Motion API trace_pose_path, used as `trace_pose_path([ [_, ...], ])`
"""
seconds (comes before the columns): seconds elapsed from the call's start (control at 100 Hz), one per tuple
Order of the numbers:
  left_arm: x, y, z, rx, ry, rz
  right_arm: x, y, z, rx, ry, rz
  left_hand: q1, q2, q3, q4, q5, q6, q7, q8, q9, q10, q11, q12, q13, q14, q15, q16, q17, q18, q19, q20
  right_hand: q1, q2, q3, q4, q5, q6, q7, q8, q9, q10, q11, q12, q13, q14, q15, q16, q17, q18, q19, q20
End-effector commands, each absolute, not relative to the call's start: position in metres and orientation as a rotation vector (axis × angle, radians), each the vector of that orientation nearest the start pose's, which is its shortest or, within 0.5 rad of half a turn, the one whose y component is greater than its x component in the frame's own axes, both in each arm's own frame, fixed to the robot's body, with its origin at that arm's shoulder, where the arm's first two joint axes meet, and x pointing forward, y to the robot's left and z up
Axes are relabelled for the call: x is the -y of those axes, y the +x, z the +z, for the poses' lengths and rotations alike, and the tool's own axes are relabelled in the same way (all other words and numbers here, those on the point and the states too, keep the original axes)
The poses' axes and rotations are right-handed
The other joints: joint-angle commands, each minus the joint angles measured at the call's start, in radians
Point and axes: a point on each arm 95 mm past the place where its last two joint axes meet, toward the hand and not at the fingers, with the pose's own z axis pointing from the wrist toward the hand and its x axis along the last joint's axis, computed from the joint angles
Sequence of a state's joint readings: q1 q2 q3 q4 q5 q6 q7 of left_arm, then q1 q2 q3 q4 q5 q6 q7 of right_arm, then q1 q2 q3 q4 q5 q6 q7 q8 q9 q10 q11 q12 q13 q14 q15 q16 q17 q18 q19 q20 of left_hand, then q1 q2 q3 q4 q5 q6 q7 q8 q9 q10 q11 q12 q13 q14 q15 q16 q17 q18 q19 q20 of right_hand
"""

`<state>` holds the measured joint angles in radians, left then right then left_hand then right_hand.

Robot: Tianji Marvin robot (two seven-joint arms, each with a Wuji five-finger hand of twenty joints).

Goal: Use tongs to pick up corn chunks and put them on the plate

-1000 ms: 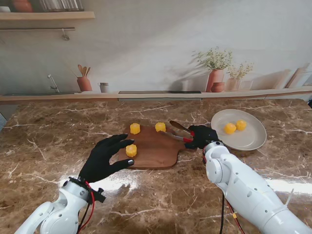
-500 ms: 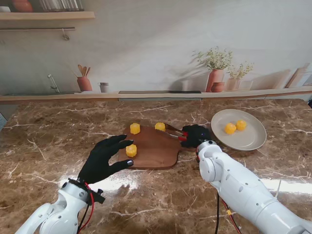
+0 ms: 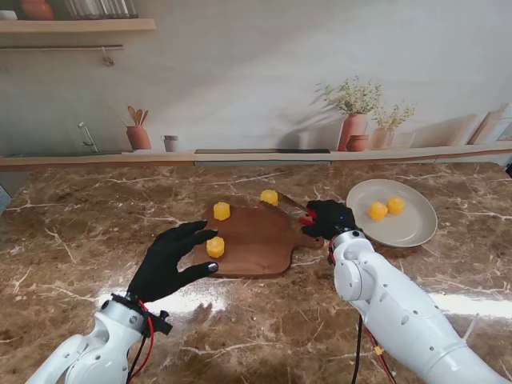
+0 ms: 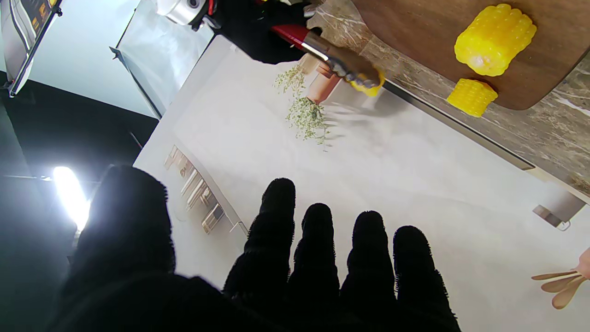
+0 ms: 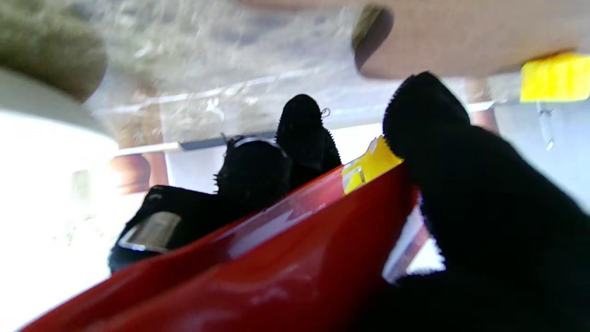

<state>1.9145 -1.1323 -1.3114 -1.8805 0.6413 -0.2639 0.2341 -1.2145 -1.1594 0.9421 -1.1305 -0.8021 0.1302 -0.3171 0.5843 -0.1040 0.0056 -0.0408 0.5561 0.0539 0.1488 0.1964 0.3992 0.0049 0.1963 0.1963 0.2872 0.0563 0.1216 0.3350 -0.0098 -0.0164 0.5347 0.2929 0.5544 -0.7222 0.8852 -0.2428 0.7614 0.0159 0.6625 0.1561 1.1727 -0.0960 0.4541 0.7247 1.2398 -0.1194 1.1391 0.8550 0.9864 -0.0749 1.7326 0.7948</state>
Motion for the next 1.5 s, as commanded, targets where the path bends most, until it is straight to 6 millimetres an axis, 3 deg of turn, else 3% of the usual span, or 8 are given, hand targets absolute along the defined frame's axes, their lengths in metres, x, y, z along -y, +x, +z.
trace_pose_path([
  [0.0, 0.027, 0.3, -0.3, -1.122, -1.404, -2.111, 0.015, 0.479, -0.35, -1.223, 1.272, 1.391, 0.032, 0.023, -0.026, 0.02, 0.002, -0.028, 0.0, 0.008, -0.002, -0.007, -0.019, -0.013, -0.002, -0.039, -0.021, -0.012, -0.013, -0.013, -0.039, -0.009, 0.213, 0.182, 0.139, 0.001, 0.102, -0.193, 0.152, -0.023, 0.046, -0.013, -0.003, -0.011, 0.064, 0.004, 0.008, -0.018, 0.061, -0.057, 0.152, 0.022],
  [0.34, 0.029, 0.301, -0.301, -1.117, -1.401, -2.119, 0.098, 0.492, -0.311, -1.03, 1.304, 1.158, 0.031, 0.023, -0.026, 0.02, 0.004, -0.031, 0.001, 0.008, 0.0, -0.008, -0.018, -0.012, 0.001, -0.04, -0.02, -0.012, -0.013, -0.014, -0.04, -0.008, 0.216, 0.189, 0.135, 0.002, 0.093, -0.18, 0.152, -0.034, 0.038, -0.004, -0.002, -0.011, 0.063, 0.0, 0.004, -0.015, 0.065, -0.066, 0.153, 0.021],
  [0.82, 0.027, 0.3, -0.304, -1.11, -1.424, -2.096, 0.161, 0.495, -0.339, -0.938, 1.434, 0.913, 0.031, 0.023, -0.025, 0.02, 0.004, -0.028, 0.001, 0.007, 0.003, -0.009, -0.016, -0.011, 0.003, -0.04, -0.019, -0.011, -0.013, -0.013, -0.037, -0.005, 0.217, 0.19, 0.13, 0.003, 0.093, -0.18, 0.155, -0.038, 0.036, -0.005, 0.005, -0.013, 0.065, -0.006, 0.007, -0.013, 0.069, -0.073, 0.148, 0.014],
  [1.02, 0.029, 0.3, -0.305, -1.112, -1.428, -2.1, 0.169, 0.49, -0.343, -0.961, 1.453, 0.891, 0.032, 0.023, -0.026, 0.02, 0.003, -0.027, 0.0, 0.007, 0.001, -0.008, -0.017, -0.011, 0.001, -0.039, -0.02, -0.011, -0.013, -0.012, -0.038, -0.005, 0.114, 0.071, 0.158, -0.014, 0.049, -0.111, 0.14, -0.069, 0.009, 0.019, -0.007, -0.01, 0.053, -0.019, 0.003, -0.013, 0.071, -0.092, 0.145, 0.004],
  [1.11, 0.03, 0.3, -0.305, -1.111, -1.425, -2.105, 0.169, 0.489, -0.344, -0.976, 1.457, 0.886, 0.032, 0.023, -0.026, 0.02, 0.003, -0.028, 0.0, 0.007, 0.0, -0.007, -0.017, -0.011, 0.0, -0.039, -0.02, -0.012, -0.014, -0.013, -0.039, -0.005, 0.041, -0.009, 0.208, -0.025, 0.074, -0.058, -0.045, 0.049, -0.032, 0.032, 0.0, -0.002, 0.042, -0.03, 0.005, -0.011, 0.071, -0.105, 0.142, 0.0],
  [1.16, 0.03, 0.301, -0.305, -1.112, -1.423, -2.108, 0.168, 0.488, -0.345, -0.982, 1.463, 0.885, 0.032, 0.023, -0.026, 0.02, 0.003, -0.028, 0.0, 0.007, 0.0, -0.008, -0.018, -0.012, 0.0, -0.04, -0.021, -0.012, -0.014, -0.014, -0.04, -0.005, 0.002, -0.001, 0.188, -0.011, 0.066, -0.022, -0.171, 0.17, -0.087, 0.043, 0.022, -0.006, 0.018, -0.038, 0.006, -0.006, 0.06, -0.113, 0.135, 0.003],
  [1.25, 0.03, 0.302, -0.303, -1.117, -1.418, -2.113, 0.165, 0.485, -0.343, -0.979, 1.463, 0.904, 0.031, 0.024, -0.026, 0.02, 0.001, -0.029, -0.001, 0.007, -0.001, -0.008, -0.019, -0.012, -0.001, -0.041, -0.021, -0.012, -0.013, -0.015, -0.041, -0.006, -0.061, -0.01, 0.159, 0.086, 0.006, 0.019, -0.224, 0.205, -0.168, 0.05, 0.051, -0.056, -0.021, -0.047, 0.019, 0.002, 0.036, -0.126, 0.13, 0.009],
  [1.49, 0.033, 0.305, -0.301, -1.126, -1.408, -2.124, 0.134, 0.468, -0.329, -1.017, 1.371, 1.068, 0.033, 0.022, -0.026, 0.02, 0.001, -0.028, -0.001, 0.007, -0.001, -0.01, -0.019, -0.013, -0.001, -0.042, -0.021, -0.013, -0.013, -0.015, -0.043, -0.006, -0.087, -0.023, 0.125, 0.088, -0.005, 0.02, -0.231, 0.214, -0.193, 0.057, 0.066, -0.075, -0.039, -0.046, 0.026, 0.001, 0.021, -0.129, 0.13, 0.011],
])
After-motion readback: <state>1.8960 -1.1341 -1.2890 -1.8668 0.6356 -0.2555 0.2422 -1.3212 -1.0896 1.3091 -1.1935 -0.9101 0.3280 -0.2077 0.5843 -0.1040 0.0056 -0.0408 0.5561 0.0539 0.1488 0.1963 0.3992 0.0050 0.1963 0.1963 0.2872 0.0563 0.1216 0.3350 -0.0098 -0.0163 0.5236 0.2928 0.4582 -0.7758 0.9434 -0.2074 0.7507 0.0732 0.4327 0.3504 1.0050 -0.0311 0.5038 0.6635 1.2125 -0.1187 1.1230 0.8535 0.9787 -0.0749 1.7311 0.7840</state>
